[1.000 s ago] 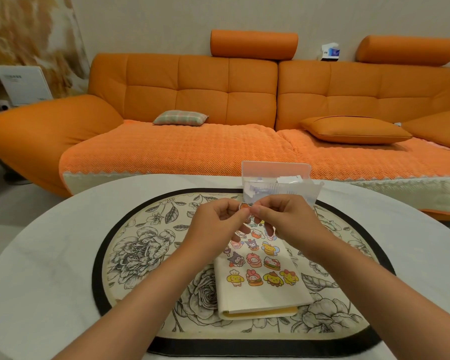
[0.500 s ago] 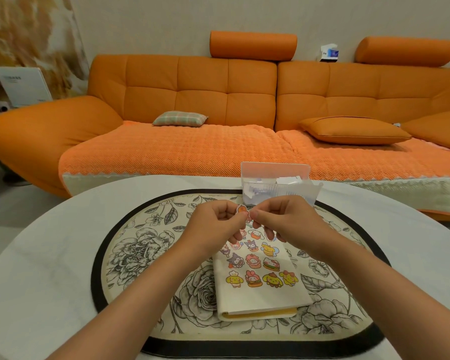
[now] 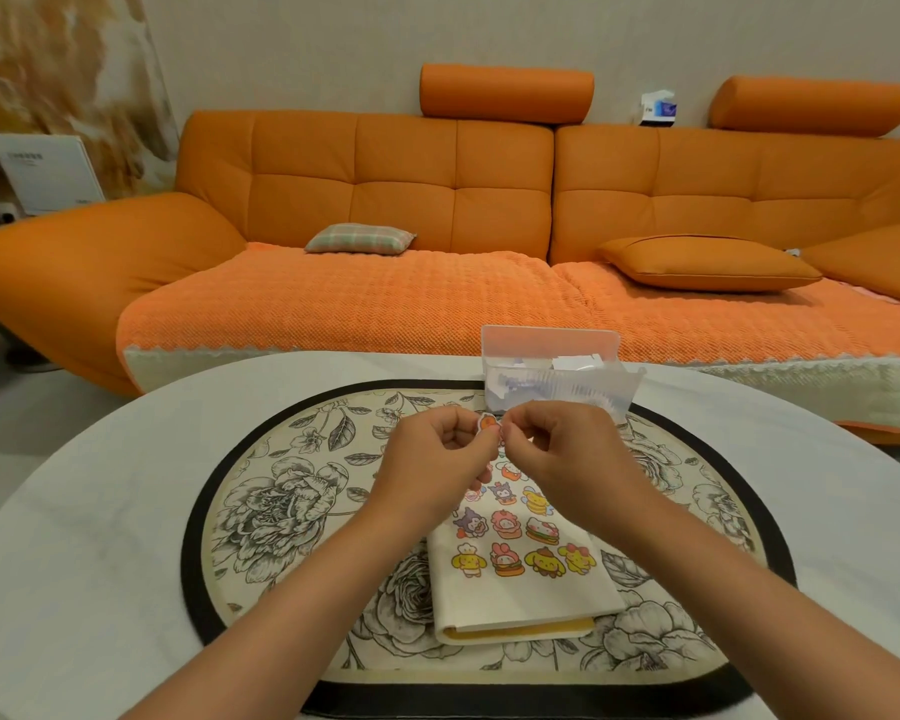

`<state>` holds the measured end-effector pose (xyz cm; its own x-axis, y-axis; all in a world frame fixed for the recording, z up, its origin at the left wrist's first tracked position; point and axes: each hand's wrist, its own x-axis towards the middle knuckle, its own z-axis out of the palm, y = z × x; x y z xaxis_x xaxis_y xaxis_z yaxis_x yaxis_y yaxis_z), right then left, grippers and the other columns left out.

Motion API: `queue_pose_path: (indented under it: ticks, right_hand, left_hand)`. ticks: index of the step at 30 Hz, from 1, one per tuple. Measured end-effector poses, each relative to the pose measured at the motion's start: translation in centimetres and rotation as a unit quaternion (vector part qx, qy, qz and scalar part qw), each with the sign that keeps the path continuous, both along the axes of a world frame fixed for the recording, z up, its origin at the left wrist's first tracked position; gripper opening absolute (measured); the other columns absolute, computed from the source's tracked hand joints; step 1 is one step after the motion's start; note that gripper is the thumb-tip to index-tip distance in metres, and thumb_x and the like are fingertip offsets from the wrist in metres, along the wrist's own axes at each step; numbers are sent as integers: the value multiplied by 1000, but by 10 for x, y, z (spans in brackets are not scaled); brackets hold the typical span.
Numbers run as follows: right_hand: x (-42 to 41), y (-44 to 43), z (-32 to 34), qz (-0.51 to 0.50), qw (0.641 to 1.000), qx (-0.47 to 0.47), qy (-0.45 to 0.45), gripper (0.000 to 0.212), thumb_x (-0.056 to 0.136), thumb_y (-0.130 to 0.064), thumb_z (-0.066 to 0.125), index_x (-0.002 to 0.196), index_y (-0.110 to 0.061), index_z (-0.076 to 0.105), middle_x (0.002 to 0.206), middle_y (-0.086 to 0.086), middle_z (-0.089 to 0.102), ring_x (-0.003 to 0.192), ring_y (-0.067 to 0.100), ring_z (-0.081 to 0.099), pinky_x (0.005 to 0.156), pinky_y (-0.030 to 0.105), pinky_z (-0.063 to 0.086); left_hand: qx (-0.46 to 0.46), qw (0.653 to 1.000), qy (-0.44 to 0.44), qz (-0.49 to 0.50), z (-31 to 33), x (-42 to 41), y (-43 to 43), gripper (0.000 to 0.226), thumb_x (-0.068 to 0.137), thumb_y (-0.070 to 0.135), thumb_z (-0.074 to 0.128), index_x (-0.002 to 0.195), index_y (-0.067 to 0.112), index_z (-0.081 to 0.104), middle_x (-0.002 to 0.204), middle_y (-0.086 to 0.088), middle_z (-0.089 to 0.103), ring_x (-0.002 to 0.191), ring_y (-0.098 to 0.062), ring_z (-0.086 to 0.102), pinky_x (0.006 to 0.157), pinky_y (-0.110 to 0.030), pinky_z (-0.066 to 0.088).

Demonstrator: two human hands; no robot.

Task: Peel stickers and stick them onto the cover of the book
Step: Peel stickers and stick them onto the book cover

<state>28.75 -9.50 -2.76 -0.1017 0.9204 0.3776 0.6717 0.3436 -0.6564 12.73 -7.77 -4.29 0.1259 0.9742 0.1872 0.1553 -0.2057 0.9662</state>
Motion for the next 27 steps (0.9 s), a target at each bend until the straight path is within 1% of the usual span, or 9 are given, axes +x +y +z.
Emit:
queue_pose_path:
  ticks: [3, 7, 10, 11, 13, 16, 19, 23, 27]
  right_hand:
    - [-2, 0, -2, -11, 999, 25, -28, 21, 96, -23, 59, 81, -25, 73, 54, -17, 54, 50, 6, 46, 48, 16, 30]
    - [-2, 1, -3, -7, 999, -11, 34, 23, 97, -21, 60, 78, -23, 73, 49, -16, 52, 44, 5, 40, 45, 15, 29]
    - [-1, 3, -2, -13, 996, -30, 78, 25, 97, -21, 60, 76, -23, 73, 54, -7, 60, 45, 3, 44, 47, 21, 37]
    - [-1, 3, -2, -16, 995, -33, 88, 25, 97, -21, 60, 76, -23, 73, 59, -4, 64, 47, 4, 46, 48, 23, 40]
    - [-1, 4, -3, -26, 995, -32, 86, 23, 97, -23, 60, 78, -23, 74, 63, -5, 67, 48, 3, 48, 48, 22, 41]
    - [-1, 3, -6, -45, 997, -16, 55, 20, 97, -26, 61, 82, -24, 74, 57, -22, 61, 46, 1, 48, 47, 14, 37]
    - [-1, 1, -6, -61, 998, 16, 16, 15, 97, -28, 62, 89, -30, 75, 57, -24, 58, 54, -2, 54, 51, 13, 33]
    - [-1, -1, -6, -70, 996, 41, -26, 13, 96, -28, 63, 91, -30, 76, 65, -23, 59, 64, -3, 56, 55, 19, 35]
    - [-2, -2, -5, -68, 995, 49, -56, 13, 95, -32, 63, 93, -32, 75, 70, -23, 61, 62, -1, 54, 55, 17, 32]
  left_hand:
    - [3, 1000, 1, 11, -1, 2, -2, 12, 91, 17, 69, 83, 9, 73, 62, -4, 70, 54, -10, 64, 57, -23, 55]
    - [-1, 1000, -4, 20, 0, 2, -3, 13, 91, 19, 71, 81, 11, 72, 64, -8, 71, 55, -11, 65, 59, -27, 57]
    - [0, 999, -7, 53, -2, 3, -3, 10, 86, 29, 76, 82, 21, 71, 72, 0, 72, 64, -15, 68, 67, -38, 60]
    - [19, 997, 6, 78, -4, 3, -4, 12, 84, 34, 78, 85, 26, 69, 77, 5, 71, 68, -13, 67, 68, -37, 60]
    - [101, 984, 74, 130, -6, 1, -4, 21, 81, 39, 80, 90, 32, 61, 84, 11, 63, 69, -8, 59, 65, -25, 53]
    - [182, 966, 133, 127, -4, 0, -6, 17, 85, 32, 77, 83, 30, 61, 77, 12, 60, 63, -6, 52, 60, -22, 44]
    - [128, 981, 113, 93, -3, 2, -7, 6, 88, 31, 73, 82, 31, 73, 76, 15, 70, 61, -4, 62, 62, -30, 53]
    - [27, 996, 55, 65, 0, 5, -10, 11, 89, 30, 72, 81, 26, 78, 76, 8, 75, 60, -10, 71, 58, -37, 60]
    - [-5, 998, 34, 56, 1, 5, -9, 14, 91, 29, 71, 82, 19, 76, 75, 4, 75, 61, -12, 72, 50, -32, 56]
